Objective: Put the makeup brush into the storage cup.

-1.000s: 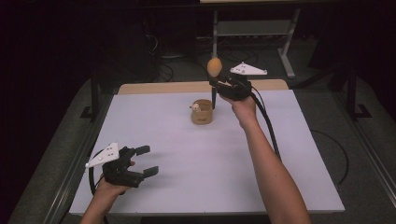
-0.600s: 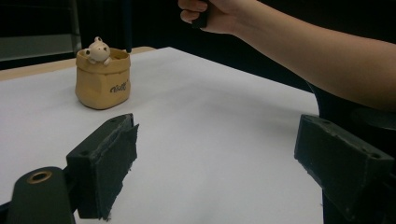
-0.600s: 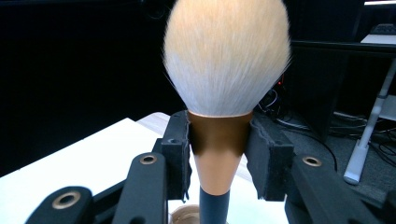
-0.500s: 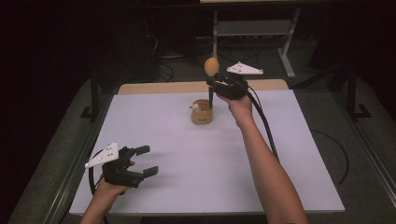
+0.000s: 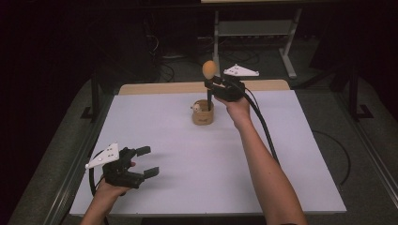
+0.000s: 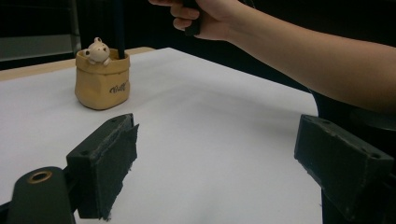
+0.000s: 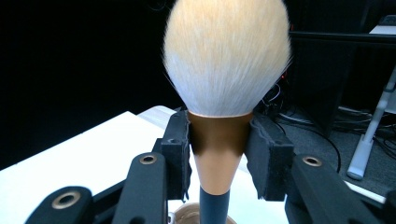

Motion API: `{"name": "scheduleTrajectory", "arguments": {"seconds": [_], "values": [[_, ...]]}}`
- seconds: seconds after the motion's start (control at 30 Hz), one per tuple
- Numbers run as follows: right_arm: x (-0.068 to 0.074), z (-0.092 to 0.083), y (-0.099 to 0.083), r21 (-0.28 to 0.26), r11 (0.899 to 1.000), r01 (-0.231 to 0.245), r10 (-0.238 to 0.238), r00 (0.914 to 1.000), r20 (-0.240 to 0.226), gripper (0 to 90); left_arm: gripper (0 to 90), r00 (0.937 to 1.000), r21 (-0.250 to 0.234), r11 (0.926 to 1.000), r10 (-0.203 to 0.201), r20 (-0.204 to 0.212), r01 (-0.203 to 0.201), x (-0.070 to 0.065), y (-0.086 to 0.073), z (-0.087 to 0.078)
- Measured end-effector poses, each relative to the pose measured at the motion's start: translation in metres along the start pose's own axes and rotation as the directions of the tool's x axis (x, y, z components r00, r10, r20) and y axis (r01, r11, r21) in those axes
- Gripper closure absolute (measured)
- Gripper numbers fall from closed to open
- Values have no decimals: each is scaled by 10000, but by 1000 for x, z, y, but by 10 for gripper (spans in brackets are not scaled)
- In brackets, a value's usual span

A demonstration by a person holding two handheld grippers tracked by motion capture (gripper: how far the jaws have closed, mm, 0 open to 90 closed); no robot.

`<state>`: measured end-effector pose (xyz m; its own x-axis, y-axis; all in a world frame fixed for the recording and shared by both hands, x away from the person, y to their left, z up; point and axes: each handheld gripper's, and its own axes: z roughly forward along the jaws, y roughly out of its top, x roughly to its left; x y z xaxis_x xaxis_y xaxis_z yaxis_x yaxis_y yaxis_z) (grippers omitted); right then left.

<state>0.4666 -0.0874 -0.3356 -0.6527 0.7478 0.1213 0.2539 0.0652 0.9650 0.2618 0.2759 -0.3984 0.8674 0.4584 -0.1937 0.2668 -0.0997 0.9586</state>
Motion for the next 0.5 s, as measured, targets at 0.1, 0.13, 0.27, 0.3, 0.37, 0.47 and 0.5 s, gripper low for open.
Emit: {"name": "scheduleTrajectory", "arguments": {"seconds": [0.1, 0.13, 0.27, 0.3, 0.37, 0.47, 0.5], "values": [[0, 3, -2, 49, 9999, 88, -88, 9999, 52, 609, 126, 10000, -3, 10000, -5, 6, 5, 0, 0, 0], [0, 3, -2, 74, 9999, 102, -103, 9999, 48, 609, 127, 10000, -3, 10000, -12, 7, 12, 0, 0, 0], [1, 6, -6, 237, 9997, 52, -54, 9999, 86, 609, 127, 10000, -4, 10000, -5, 13, 5, 0, 0, 0], [1, 6, -6, 237, 9997, 52, -54, 9999, 86, 609, 127, 10000, -13, 10000, -9, 13, 9, 0, 0, 0], [1, 8, -7, 336, 9994, 73, -76, 9999, 88, 609, 126, 10000, -1, 10000, -1, 19, 1, 0, 0, 0], [1, 10, -9, 421, 9991, 107, -110, 9999, 60, 609, 127, 10000, 32, 10000, 44, 10, -44, 0, 0, -1], [2, 11, -11, 486, 9988, 91, -94, 9999, 68, 608, 127, 10000, -8, 10000, 1, 5, -1, 0, 0, 0]]}}
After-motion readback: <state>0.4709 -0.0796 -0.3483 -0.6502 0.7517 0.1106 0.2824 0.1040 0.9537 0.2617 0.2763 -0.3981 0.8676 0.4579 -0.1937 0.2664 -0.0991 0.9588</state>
